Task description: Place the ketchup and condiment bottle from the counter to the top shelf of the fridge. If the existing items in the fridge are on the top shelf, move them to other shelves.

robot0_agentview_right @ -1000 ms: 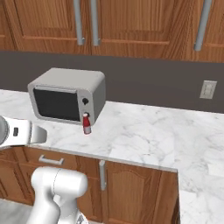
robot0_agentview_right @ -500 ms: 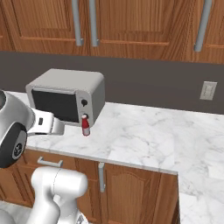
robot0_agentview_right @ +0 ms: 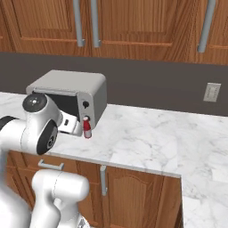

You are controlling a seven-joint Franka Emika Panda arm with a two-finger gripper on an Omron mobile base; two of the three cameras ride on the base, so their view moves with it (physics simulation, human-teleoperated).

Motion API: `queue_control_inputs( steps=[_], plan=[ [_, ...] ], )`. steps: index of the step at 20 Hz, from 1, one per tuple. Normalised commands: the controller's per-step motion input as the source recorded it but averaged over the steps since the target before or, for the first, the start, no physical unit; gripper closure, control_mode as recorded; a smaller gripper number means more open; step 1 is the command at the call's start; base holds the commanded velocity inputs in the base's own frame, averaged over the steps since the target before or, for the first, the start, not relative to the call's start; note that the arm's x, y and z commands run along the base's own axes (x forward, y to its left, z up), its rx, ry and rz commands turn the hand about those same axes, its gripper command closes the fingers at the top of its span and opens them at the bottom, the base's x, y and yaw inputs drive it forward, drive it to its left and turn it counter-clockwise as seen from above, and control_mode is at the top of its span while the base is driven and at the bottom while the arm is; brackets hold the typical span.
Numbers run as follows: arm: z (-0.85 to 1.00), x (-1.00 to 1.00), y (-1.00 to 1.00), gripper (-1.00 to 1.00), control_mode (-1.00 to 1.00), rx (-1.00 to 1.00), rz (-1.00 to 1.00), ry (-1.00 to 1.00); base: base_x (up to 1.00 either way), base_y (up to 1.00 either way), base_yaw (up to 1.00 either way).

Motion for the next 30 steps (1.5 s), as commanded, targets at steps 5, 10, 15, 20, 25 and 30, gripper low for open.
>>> queue_control_inputs(
  steps=[5,10,15,20,25,30],
  plan=[
    [-0.63,0.67,0.07,-1.00,-1.00,0.08,-0.13,0.00,0.00,0.00,0.00],
    [-0.32,0.49,0.04,-1.00,-1.00,0.00,-0.05,0.00,0.00,0.00,0.00],
    [-0.24,0.40,0.01,-1.00,-1.00,-0.01,0.02,0.03,0.00,0.00,0.00],
    [-0.10,0.42,0.00,-1.00,-1.00,-0.02,0.04,0.06,0.00,0.00,0.00],
    [-0.05,0.47,0.02,-1.00,-1.00,-0.05,0.03,0.06,0.00,0.00,0.00],
    [-0.14,0.45,0.02,-1.00,-1.00,-0.03,0.01,0.06,0.00,0.00,0.00]
  ],
)
